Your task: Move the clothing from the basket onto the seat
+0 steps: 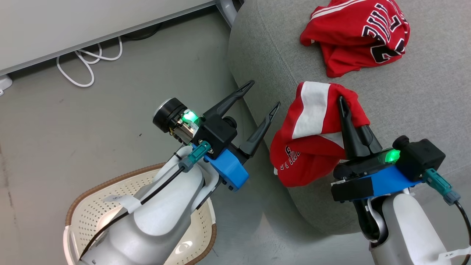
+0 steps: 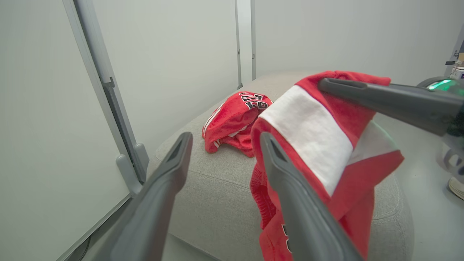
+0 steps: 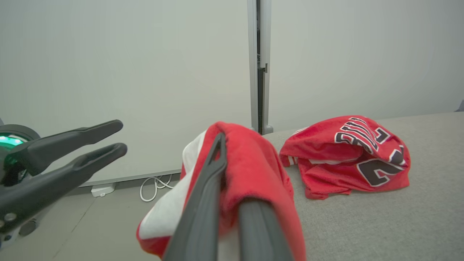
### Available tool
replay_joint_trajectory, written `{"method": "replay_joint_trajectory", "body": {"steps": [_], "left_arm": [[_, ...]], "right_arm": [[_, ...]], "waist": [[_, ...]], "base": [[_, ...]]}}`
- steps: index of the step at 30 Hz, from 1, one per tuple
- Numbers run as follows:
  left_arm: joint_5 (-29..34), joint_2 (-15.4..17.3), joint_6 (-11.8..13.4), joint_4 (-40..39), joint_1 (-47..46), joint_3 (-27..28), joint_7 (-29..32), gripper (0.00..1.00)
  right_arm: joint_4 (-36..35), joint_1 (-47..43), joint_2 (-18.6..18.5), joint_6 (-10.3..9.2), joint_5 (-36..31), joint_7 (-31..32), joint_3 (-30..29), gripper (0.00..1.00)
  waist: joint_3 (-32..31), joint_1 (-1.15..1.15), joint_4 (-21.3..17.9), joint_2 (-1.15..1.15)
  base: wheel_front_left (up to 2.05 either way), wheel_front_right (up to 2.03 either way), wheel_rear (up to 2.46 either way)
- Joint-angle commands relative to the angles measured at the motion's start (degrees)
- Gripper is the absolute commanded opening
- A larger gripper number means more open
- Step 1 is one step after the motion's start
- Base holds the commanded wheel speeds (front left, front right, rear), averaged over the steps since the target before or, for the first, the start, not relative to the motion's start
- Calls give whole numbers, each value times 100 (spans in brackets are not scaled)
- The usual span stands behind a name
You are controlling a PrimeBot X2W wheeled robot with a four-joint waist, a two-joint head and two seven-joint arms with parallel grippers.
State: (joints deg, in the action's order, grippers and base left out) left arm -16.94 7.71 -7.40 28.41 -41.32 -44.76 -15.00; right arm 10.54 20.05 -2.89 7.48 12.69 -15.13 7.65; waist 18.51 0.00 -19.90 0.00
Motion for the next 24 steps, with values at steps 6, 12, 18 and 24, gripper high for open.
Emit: {"method": "replay_joint_trajectory", "body": {"steps": [6,12,18,24], "left_arm": [[-41,57,-11,-31,-82,40,-27,100],[12,80,46,-125,-154,115,-27,100],[99,187,92,-237,-355,172,-22,100],[203,304,133,-369,-625,192,21,100]], "right_arm": [[-173,171,0,3,-149,-3,-86,0],[-341,750,2,3,-425,-3,-213,0],[-538,1880,-176,3,-682,-2,-628,0],[-799,3166,-612,2,-767,-2,-1316,0]], "waist": [[54,0,61,0],[278,0,200,0],[807,0,356,0],[1533,0,530,0]], "base": [[0,0,0],[0,0,0],[0,0,0],[0,0,0]]}}
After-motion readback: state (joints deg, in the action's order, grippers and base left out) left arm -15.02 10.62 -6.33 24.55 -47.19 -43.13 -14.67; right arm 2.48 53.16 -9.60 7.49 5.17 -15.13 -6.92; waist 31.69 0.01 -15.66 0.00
